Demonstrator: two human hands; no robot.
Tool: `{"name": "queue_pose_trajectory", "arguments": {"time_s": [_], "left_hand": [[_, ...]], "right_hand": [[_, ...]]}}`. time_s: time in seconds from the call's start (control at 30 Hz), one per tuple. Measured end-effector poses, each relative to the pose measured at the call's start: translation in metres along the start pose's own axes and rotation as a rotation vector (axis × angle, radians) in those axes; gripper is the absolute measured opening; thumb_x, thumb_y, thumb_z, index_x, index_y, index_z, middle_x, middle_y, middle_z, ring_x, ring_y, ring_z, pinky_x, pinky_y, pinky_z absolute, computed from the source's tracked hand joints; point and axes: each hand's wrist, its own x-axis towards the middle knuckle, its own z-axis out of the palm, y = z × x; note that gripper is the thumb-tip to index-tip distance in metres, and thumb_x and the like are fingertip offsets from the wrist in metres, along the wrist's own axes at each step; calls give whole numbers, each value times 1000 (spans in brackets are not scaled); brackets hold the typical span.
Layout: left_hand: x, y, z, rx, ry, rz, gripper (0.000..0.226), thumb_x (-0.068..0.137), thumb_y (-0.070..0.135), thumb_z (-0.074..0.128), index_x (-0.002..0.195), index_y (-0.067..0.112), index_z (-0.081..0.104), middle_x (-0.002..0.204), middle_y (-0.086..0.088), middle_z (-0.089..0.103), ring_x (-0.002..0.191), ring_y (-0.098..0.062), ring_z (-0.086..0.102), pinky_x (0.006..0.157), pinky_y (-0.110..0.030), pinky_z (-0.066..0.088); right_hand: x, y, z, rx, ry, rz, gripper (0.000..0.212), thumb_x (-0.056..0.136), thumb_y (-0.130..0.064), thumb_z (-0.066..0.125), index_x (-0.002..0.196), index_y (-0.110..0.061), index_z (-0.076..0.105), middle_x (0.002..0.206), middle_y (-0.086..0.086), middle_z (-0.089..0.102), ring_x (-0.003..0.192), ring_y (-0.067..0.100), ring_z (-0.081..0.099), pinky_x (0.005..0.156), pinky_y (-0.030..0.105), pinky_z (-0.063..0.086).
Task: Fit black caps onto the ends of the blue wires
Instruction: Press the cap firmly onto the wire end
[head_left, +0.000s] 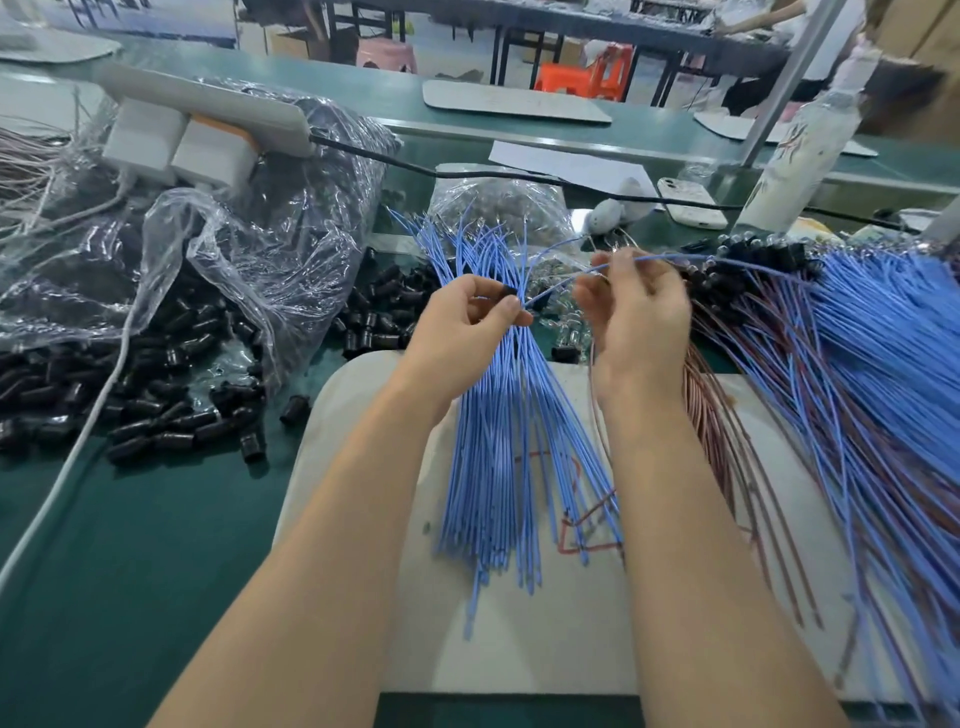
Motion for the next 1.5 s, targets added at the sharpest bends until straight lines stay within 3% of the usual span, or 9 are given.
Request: {"name": "queue_pose_trajectory", "arguments": {"time_s": [0.13, 0.27, 0.47, 0.67, 0.77, 1.0, 1.23, 1.4, 1.5], "left_hand": [[-1, 0, 5, 20, 42, 49, 6, 95, 16, 55, 93, 21, 53, 84, 6, 69, 65, 3, 56, 70, -22, 45], [3, -8, -4, 158, 261, 133, 9, 91, 13, 60, 99, 17, 60, 97, 2, 66, 88, -12, 62, 87, -29, 50], [3, -12, -1, 206, 295, 229, 18, 88, 2, 60, 96, 18, 61, 97, 0, 66, 86, -11, 62, 80, -13, 49], [3, -12, 0, 266, 287, 277, 21, 87, -1, 57, 97, 16, 62, 98, -5, 65, 86, -14, 60, 84, -23, 50], [3, -13, 0, 312, 272, 295, 19, 88, 0, 57, 99, 14, 64, 99, -5, 64, 85, -12, 59, 83, -21, 48], [4, -16, 1, 410, 270, 323, 12, 86, 8, 64, 97, 13, 64, 94, 0, 60, 77, 0, 50, 72, -3, 36], [2, -13, 2, 450, 264, 335, 11, 85, 9, 66, 95, 12, 62, 93, -1, 58, 82, -10, 50, 70, -5, 34], [0, -10, 5, 493, 229, 395, 14, 86, 14, 68, 99, 10, 66, 94, 0, 60, 90, -14, 51, 80, -18, 37], [-4, -5, 10, 485, 239, 503, 15, 85, 16, 69, 97, 7, 68, 89, 0, 61, 87, -16, 52, 80, -21, 39]], "right_hand": [[-5, 11, 7, -275, -99, -38, 8, 96, -3, 50, 94, 0, 57, 72, 4, 63, 56, 3, 62, 58, 17, 52], [0, 1, 0, -184, 74, -135, 12, 97, -5, 49, 89, -10, 55, 73, 3, 63, 58, 7, 63, 61, 20, 53], [-6, -4, 3, -110, 54, -218, 10, 100, -7, 44, 93, -10, 50, 79, 10, 63, 61, 12, 65, 62, 23, 54], [-10, -2, 8, -190, 8, -313, 15, 100, -7, 44, 88, -15, 49, 76, 7, 62, 62, 15, 65, 64, 26, 55], [-12, -2, 9, -202, 0, -344, 16, 100, -7, 44, 87, -15, 48, 74, 5, 61, 60, 14, 64, 63, 26, 54], [-9, -3, 6, -209, 35, -368, 13, 100, -7, 44, 89, -13, 48, 74, 3, 60, 60, 14, 64, 62, 27, 54], [-8, -1, 5, -206, -8, -315, 13, 99, -8, 44, 89, -13, 49, 74, 6, 62, 59, 13, 64, 61, 24, 54], [-7, 3, 5, -228, -60, -181, 15, 98, -8, 48, 86, -13, 55, 72, 4, 65, 59, 9, 64, 60, 21, 52], [-8, 7, 9, -272, -155, -67, 14, 93, -8, 56, 81, -13, 60, 71, -3, 64, 64, 5, 61, 69, 26, 51]]}}
